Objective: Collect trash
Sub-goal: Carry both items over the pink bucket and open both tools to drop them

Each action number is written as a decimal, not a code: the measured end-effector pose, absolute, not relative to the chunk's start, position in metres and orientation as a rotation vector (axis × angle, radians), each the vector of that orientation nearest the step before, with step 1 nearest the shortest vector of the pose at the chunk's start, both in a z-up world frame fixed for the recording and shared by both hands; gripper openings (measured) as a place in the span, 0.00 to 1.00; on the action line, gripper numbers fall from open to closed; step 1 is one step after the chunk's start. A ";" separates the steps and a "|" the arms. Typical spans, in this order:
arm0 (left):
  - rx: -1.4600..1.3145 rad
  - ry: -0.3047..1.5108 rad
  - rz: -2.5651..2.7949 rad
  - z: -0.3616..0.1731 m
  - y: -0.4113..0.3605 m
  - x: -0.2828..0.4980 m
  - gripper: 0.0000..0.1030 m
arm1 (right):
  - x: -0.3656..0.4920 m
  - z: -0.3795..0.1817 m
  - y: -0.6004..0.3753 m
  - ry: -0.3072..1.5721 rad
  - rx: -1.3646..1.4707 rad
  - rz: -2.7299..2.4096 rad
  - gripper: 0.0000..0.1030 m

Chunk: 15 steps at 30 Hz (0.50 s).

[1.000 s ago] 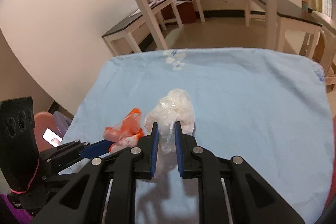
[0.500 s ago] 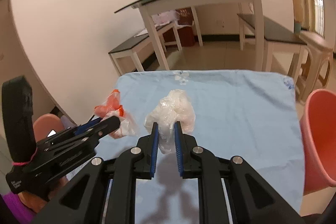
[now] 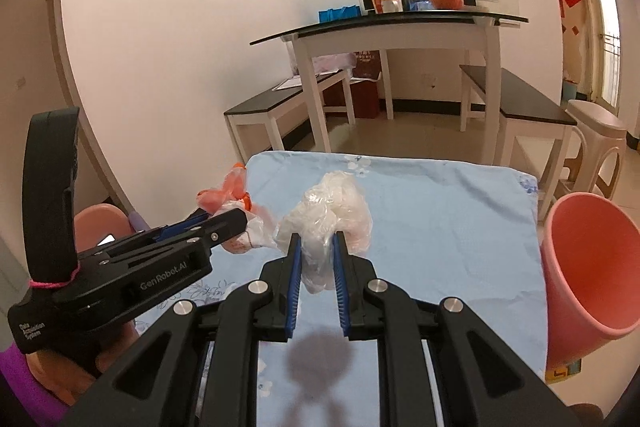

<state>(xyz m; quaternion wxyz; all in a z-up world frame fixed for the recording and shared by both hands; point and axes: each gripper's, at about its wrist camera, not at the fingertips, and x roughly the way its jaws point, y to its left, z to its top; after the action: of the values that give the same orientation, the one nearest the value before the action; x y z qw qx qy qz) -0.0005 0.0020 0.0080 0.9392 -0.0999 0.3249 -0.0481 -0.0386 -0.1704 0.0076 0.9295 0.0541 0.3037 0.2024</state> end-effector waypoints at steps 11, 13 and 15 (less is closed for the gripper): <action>-0.181 0.656 -0.110 0.014 -0.017 -0.013 0.35 | -0.056 0.023 -0.190 0.574 0.119 0.355 0.14; -0.177 0.656 -0.119 0.014 -0.024 -0.014 0.35 | -0.058 0.025 -0.194 0.565 0.124 0.343 0.14; -0.170 0.657 -0.130 0.015 -0.030 -0.015 0.35 | -0.060 0.026 -0.199 0.560 0.125 0.331 0.14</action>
<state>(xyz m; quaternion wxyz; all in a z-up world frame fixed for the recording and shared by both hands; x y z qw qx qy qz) -0.0147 -0.0296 0.0151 0.9409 -0.0832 0.3221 -0.0635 -0.0604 -0.1987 0.0264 0.9456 0.0616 0.2750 0.1624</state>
